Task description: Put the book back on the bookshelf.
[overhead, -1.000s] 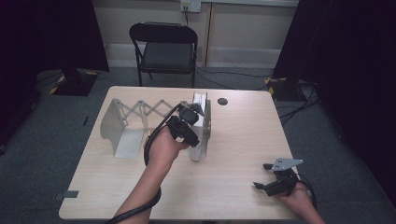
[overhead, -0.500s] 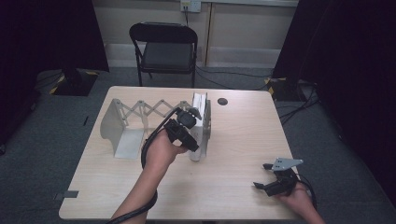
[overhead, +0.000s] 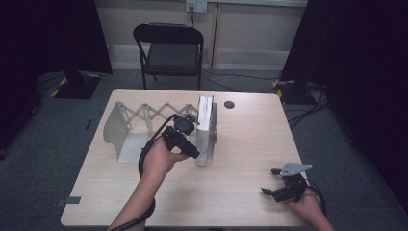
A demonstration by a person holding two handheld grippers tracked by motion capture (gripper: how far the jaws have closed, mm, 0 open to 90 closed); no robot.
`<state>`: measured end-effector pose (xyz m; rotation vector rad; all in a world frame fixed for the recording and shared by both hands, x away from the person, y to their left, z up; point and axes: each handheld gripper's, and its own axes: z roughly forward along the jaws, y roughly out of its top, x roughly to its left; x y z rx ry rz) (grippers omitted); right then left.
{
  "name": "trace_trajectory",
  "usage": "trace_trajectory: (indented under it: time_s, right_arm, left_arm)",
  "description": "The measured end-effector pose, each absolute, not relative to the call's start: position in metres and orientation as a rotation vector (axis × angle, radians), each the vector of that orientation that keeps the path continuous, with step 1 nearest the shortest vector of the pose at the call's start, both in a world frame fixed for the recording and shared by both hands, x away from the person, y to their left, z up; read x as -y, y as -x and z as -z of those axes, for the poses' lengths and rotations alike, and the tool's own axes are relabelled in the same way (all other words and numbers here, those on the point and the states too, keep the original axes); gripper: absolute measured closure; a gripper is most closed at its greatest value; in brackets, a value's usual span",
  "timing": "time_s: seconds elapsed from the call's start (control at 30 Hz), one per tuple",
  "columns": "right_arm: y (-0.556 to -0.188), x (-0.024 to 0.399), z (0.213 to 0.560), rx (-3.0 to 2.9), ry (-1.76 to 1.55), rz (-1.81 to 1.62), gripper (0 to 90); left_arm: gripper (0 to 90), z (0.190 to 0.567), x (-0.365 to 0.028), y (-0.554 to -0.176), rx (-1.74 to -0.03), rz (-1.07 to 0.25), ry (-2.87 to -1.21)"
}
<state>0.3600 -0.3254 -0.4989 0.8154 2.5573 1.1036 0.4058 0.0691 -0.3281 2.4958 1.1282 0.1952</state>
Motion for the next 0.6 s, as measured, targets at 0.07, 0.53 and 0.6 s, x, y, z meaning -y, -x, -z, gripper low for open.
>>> trace_trajectory:
  time_s: [0.07, 0.53, 0.6]
  right_arm:
    - [-0.36, 0.325, 0.499, -2.557, -0.814, -1.104, 10.2]
    - [-0.36, 0.325, 0.499, -2.558, -0.816, -1.104, 10.2]
    - [-0.36, 0.325, 0.499, -2.558, -0.817, -1.103, 10.2]
  left_arm:
    - [23.4, 0.329, -0.071, -0.405, -1.135, -0.186, -2.481]
    - [17.3, 0.342, -0.082, -0.402, -1.141, -0.197, -2.462]
    - [15.9, 0.344, -0.084, -0.402, -1.143, -0.213, -2.467]
